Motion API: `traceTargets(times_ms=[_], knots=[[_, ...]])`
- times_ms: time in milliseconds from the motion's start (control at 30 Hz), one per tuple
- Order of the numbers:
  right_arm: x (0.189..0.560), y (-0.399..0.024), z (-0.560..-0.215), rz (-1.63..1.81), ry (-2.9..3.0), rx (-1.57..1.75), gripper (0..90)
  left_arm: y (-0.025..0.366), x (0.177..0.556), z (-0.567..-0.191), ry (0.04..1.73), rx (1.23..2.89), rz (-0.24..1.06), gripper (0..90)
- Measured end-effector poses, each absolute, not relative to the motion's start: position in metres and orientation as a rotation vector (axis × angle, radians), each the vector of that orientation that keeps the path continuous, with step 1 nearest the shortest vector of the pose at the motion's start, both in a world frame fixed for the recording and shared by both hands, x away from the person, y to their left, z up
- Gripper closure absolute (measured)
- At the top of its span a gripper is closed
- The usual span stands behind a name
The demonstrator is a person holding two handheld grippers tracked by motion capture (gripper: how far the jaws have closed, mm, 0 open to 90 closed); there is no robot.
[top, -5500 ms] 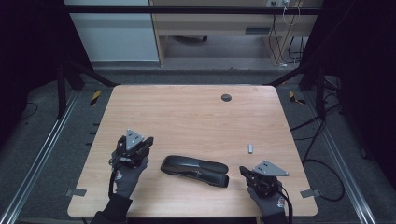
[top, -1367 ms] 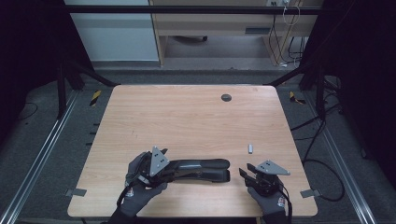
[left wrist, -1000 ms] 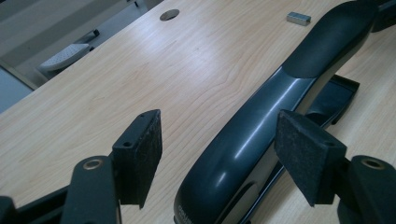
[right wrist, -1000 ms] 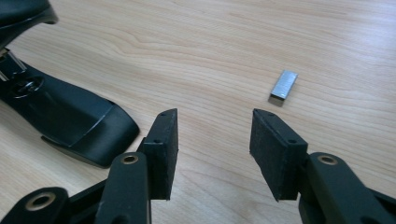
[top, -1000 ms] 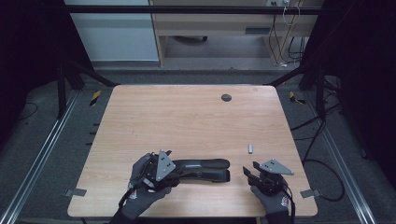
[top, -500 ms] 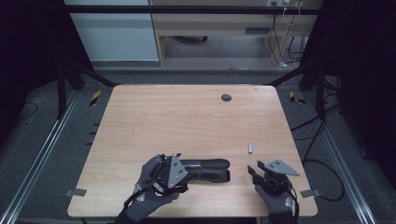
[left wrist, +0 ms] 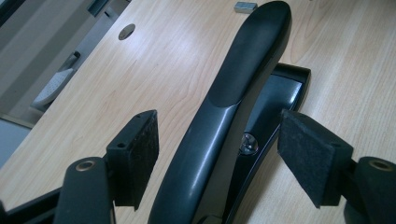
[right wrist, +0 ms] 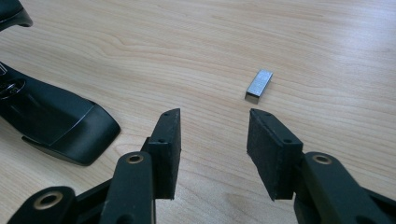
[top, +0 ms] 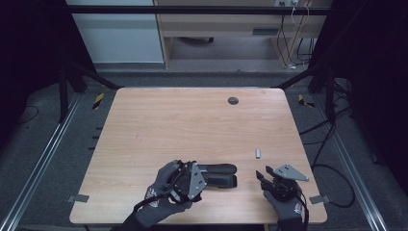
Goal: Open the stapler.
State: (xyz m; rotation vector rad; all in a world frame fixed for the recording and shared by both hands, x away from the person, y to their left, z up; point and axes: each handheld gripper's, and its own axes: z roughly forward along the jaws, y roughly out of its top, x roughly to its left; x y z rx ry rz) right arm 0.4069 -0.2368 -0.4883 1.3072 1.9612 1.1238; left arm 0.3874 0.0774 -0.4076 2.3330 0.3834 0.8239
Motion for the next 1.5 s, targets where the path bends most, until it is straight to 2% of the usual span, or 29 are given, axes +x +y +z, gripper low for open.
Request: traceTargets(times_ms=[467,1267,1500], knots=[[0.407,-0.236,-0.489,1.118,1.967,1.300,55.3,0.058,0.383,-0.415,0.339,2.364,0.904,30.4],[0.408,-0.236,-0.490,1.129,1.969,1.303,57.1,0.024,0.381,-0.433,0.195,2.438,1.171,34.5],[0.407,-0.234,-0.490,1.132,1.984,1.302,59.3,0.015,0.383,-0.439,0.165,2.457,1.211,35.4]])
